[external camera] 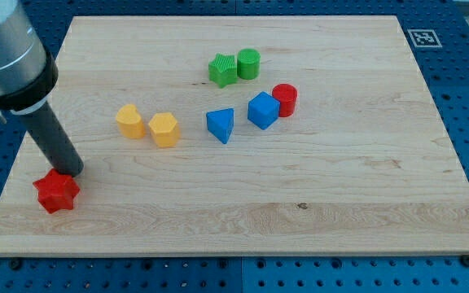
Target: Move the yellow heart closer to the red star
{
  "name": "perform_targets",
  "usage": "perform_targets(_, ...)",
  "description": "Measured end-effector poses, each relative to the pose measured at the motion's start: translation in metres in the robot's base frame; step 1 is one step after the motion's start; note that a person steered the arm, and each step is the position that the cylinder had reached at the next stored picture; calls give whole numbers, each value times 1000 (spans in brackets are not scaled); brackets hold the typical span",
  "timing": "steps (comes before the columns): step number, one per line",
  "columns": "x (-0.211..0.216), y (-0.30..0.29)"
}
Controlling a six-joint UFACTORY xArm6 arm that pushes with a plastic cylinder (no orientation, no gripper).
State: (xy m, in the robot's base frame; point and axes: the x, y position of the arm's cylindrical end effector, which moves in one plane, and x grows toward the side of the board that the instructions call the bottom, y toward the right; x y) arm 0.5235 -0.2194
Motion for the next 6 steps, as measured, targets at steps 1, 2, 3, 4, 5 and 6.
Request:
perform_targets(1,16,0)
perform_targets(2,28,0)
perform_targets(3,-13,1)
perform_targets(4,-68,2)
perform_targets(5,-115,16)
perform_targets(6,-131,54)
